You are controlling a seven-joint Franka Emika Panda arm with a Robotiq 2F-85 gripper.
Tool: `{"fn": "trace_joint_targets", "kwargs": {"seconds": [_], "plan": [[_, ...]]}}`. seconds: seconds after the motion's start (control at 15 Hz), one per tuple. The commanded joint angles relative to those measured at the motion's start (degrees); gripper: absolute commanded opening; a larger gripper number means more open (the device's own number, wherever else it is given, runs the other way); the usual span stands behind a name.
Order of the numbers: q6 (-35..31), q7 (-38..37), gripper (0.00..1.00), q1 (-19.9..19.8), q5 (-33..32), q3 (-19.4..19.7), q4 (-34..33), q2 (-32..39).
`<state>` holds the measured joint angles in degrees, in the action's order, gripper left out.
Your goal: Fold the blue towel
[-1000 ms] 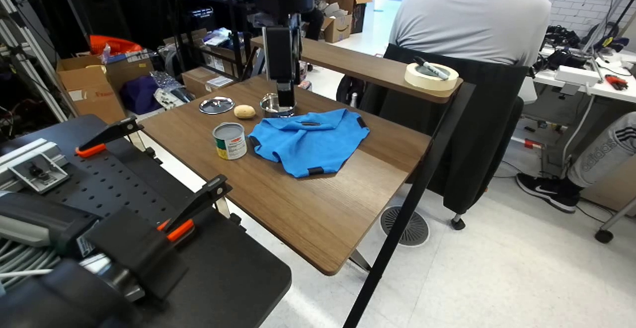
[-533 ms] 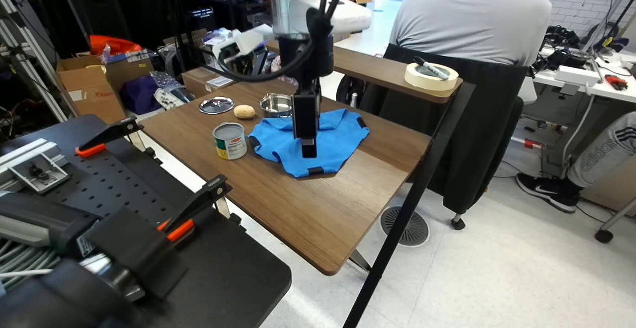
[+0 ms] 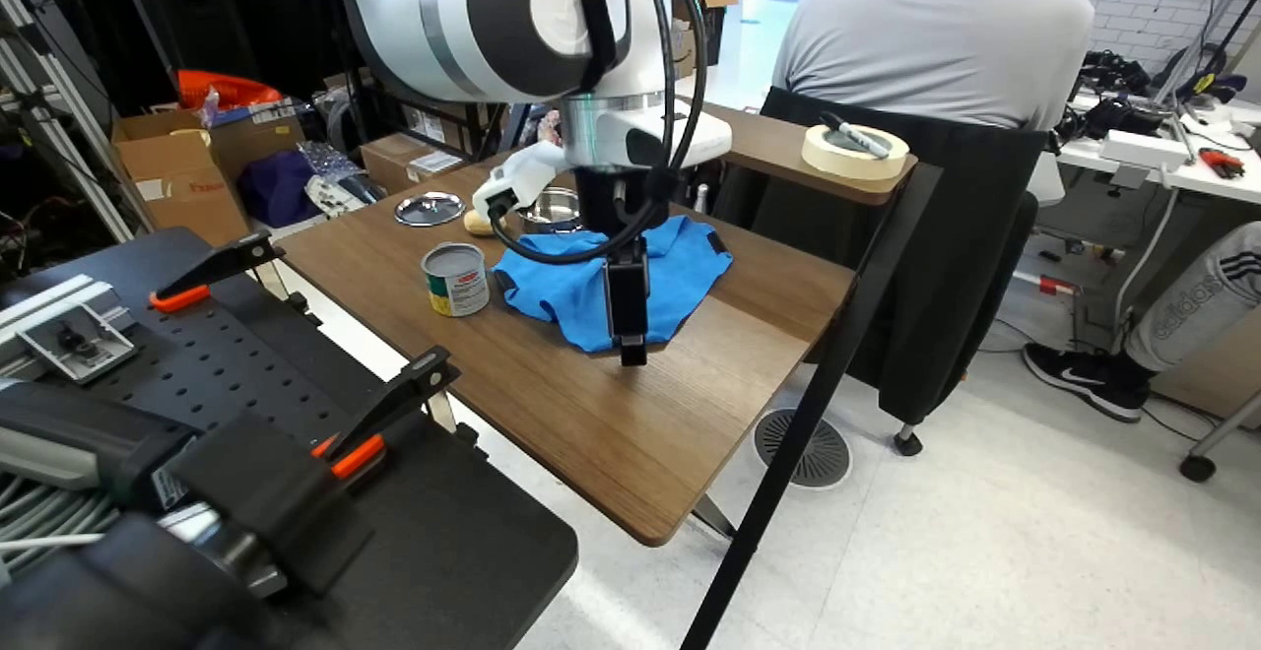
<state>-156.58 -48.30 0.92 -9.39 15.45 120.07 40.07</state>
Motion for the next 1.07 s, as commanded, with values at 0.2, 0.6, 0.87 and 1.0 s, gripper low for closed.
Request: {"fn": "trace_joint_targets", "kwargs": {"seconds": [0.2, 0.6, 0.87, 1.0], "plan": [[-4.1, 2.6, 1.0, 1.3, 5.8, -0.5, -3.9, 5.4], [-6.6, 4.5, 0.42, 0.9, 12.1, -1.7, -5.7, 7.7], [-6.3, 5.4, 0.12, 0.6, 14.0, -1.8, -7.0, 8.2], [-6.0, 6.0, 0.01, 0.0, 14.9, -2.1, -7.3, 7.9]]}}
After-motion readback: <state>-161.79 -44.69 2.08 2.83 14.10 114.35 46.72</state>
